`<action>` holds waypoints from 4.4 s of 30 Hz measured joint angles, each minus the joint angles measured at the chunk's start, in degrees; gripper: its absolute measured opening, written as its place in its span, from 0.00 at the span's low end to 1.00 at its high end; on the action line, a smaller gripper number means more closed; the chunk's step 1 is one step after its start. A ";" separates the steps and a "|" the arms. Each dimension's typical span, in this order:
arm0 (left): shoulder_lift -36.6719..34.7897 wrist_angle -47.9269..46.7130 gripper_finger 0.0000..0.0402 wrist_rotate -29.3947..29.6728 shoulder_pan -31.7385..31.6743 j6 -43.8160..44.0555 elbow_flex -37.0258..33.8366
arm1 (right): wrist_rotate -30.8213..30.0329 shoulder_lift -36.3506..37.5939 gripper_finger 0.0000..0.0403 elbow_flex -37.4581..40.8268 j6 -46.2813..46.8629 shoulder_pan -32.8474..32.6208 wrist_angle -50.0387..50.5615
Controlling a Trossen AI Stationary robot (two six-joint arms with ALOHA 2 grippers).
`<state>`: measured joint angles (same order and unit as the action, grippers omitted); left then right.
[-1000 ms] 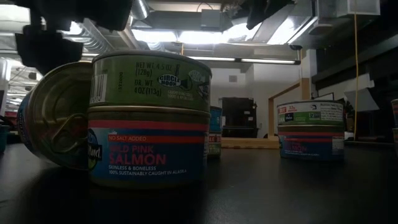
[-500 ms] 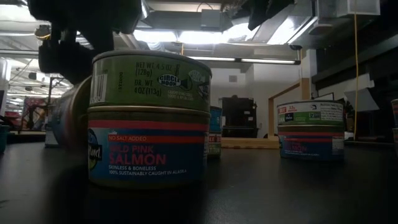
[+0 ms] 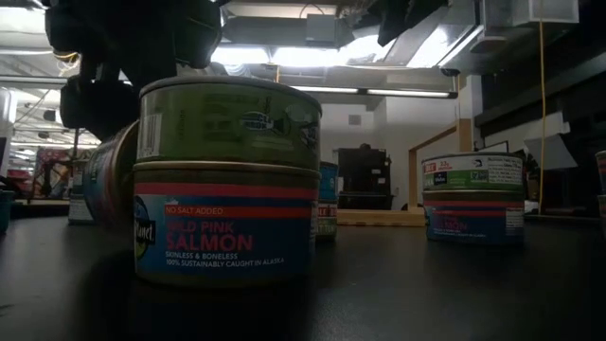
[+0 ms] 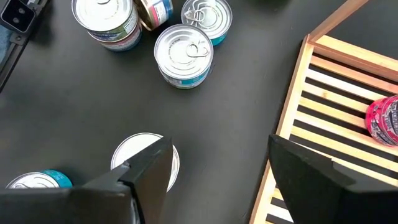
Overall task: Stack canned seafood by type on shelf
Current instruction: Put the blue tuna can on the shelf
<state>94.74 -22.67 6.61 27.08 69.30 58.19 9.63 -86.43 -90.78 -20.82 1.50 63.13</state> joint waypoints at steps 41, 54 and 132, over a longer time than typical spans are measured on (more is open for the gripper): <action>-4.94 -5.09 0.47 -0.03 -5.68 1.27 -0.09 | 1.03 8.96 0.65 4.19 -0.50 0.02 -1.86; -9.77 7.20 0.48 0.31 -17.75 -4.49 -0.09 | 0.05 18.98 0.65 32.14 -0.52 0.00 -28.62; 13.55 37.59 0.49 10.03 -40.18 13.23 -0.04 | -37.07 7.78 0.65 46.75 -1.57 0.53 -60.08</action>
<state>108.29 14.92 16.64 -13.10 82.52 58.15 -27.44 -78.65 -44.03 -22.39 2.03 3.05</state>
